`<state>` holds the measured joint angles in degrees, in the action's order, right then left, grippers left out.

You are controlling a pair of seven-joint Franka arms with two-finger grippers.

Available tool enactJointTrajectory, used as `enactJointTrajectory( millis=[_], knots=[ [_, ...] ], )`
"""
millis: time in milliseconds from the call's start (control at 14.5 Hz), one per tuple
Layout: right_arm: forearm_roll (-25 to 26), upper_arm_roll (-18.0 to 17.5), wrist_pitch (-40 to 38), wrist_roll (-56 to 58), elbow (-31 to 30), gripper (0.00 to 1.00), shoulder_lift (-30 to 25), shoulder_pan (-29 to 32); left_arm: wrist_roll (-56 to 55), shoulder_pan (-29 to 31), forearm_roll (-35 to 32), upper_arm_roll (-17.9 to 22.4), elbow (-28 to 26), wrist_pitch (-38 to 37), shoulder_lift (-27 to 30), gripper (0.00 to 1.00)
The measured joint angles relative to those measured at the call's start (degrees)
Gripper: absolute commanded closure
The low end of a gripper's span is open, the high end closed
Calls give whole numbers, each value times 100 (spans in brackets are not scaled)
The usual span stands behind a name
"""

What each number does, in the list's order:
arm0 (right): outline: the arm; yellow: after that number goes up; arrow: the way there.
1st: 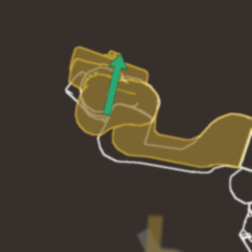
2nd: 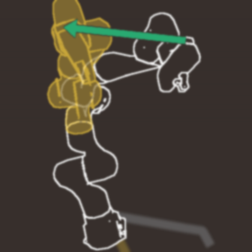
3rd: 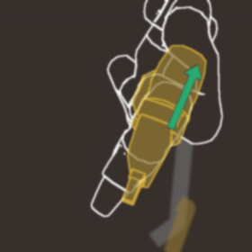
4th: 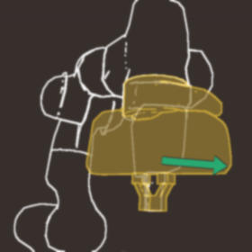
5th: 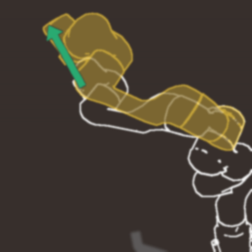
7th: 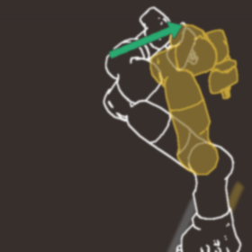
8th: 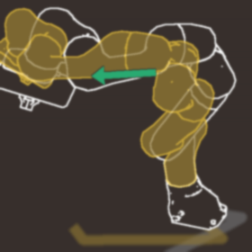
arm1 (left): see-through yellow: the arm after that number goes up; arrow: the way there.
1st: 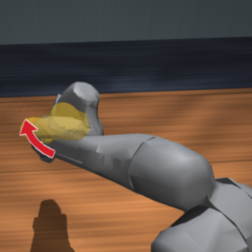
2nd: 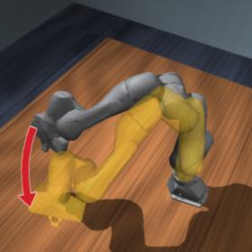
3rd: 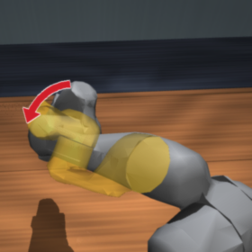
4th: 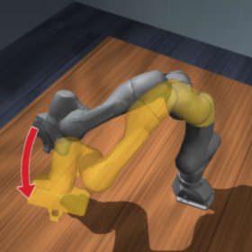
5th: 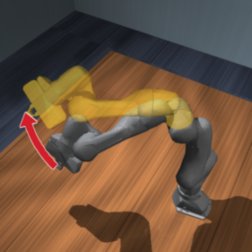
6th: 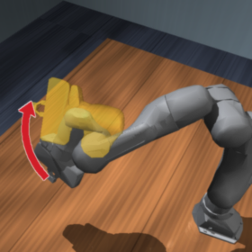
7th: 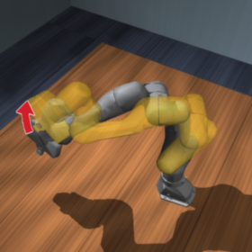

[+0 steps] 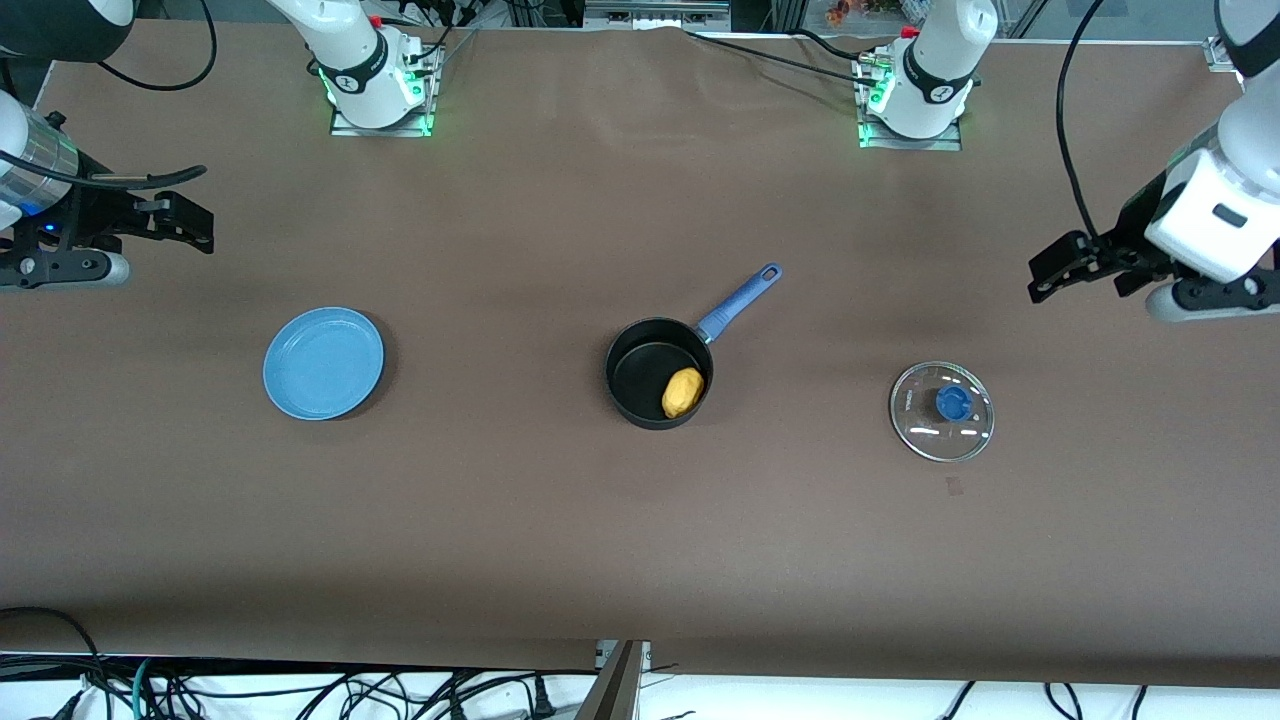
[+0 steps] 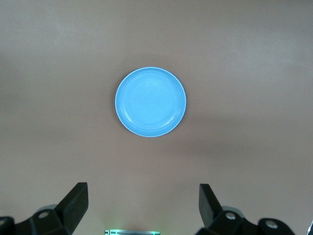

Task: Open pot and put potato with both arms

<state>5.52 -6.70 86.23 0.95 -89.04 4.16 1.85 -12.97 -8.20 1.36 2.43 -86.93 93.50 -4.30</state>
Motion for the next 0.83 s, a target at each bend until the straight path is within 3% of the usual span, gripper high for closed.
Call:
enactJointTrajectory(
  millis=[826],
  knots=[
    [-130, 3, 1, -1, 0, 0, 0, 5, 81, 7, 0, 41, -115, -140, 216, 0]
  ],
)
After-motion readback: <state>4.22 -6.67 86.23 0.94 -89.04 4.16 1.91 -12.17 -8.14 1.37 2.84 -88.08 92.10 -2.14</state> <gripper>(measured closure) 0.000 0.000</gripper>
